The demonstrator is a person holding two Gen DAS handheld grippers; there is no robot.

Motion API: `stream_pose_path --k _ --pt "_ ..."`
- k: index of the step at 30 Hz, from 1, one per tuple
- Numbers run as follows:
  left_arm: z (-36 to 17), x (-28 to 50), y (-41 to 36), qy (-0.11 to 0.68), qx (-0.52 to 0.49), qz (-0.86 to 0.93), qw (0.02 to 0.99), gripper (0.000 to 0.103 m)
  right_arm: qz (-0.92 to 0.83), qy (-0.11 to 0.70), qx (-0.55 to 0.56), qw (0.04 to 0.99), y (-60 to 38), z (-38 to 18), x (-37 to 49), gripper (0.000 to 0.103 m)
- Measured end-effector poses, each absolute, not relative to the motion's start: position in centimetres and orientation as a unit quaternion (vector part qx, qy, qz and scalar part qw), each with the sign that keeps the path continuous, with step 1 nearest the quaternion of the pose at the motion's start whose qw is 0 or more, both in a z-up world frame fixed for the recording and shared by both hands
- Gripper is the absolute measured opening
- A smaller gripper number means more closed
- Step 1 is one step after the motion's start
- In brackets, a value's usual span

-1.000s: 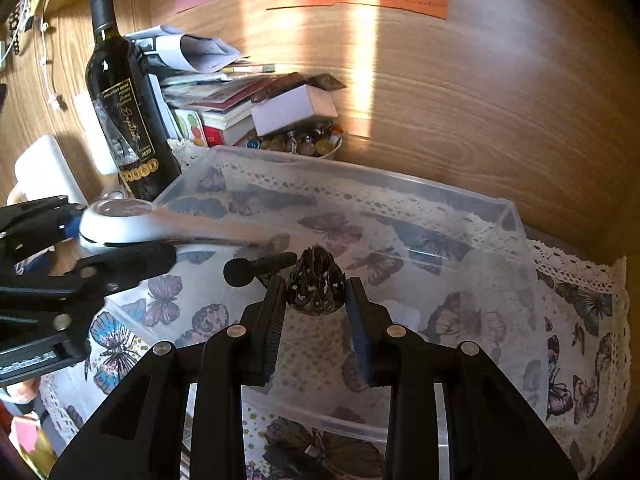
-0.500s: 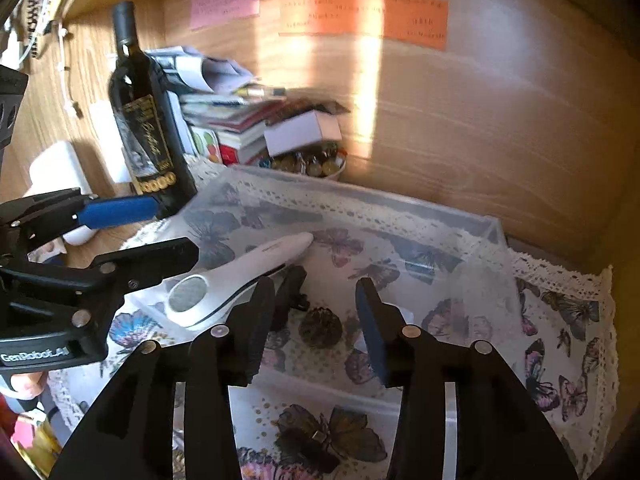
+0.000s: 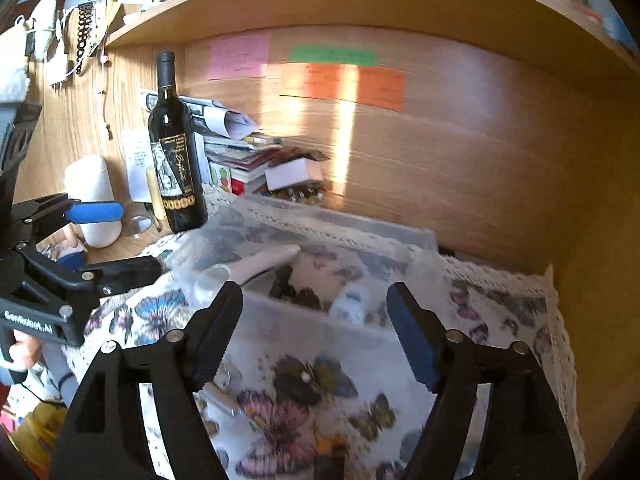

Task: Organize rigid objects
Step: 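Grasp the silver metal rod with the left tool while the right tool grasps the black-gold lighter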

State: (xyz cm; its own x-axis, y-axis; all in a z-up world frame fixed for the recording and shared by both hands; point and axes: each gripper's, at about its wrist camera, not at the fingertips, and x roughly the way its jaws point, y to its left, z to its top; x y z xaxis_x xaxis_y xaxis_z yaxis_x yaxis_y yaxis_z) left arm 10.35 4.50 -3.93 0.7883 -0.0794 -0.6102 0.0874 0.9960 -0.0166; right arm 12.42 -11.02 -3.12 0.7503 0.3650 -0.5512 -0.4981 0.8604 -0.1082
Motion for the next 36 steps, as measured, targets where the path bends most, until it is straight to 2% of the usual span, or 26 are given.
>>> stream_pose_path --k 10,20,22,23,27,32,33,36 --pt "-9.2 8.9 3.6 0.397 -0.008 -0.056 0.916 0.099 0.181 0.331 -0.092 0.921 -16.0 -7.9 10.0 0.073" --pt "-11.5 10.8 0.1 0.409 0.031 -0.079 0.909 0.099 0.178 0.382 -0.057 0.905 -18.2 -11.6 8.6 0.072" --pt "-12.1 11.3 -0.3 0.420 0.028 -0.092 0.902 0.099 0.181 0.387 -0.059 0.902 -18.1 -12.0 8.6 0.067" --pt "-12.4 11.5 -0.3 0.428 0.022 -0.097 0.898 0.098 0.182 0.389 -0.061 0.901 -18.0 -12.1 8.5 0.061" --pt "-12.9 11.1 -0.4 0.442 0.016 -0.112 0.890 0.083 0.190 0.391 -0.069 0.898 -17.9 -12.4 8.2 0.041" --pt "-13.3 9.7 -1.0 0.454 0.014 -0.134 0.881 0.070 0.195 0.390 -0.075 0.897 -17.5 -12.6 8.1 0.025" --pt "-13.3 9.3 -1.3 0.455 0.015 -0.140 0.879 0.068 0.196 0.389 -0.075 0.897 -17.4 -12.6 8.0 0.022" --pt "-13.4 8.7 -2.0 0.454 0.024 -0.152 0.877 0.064 0.195 0.387 -0.073 0.899 -17.3 -12.7 7.9 0.022"
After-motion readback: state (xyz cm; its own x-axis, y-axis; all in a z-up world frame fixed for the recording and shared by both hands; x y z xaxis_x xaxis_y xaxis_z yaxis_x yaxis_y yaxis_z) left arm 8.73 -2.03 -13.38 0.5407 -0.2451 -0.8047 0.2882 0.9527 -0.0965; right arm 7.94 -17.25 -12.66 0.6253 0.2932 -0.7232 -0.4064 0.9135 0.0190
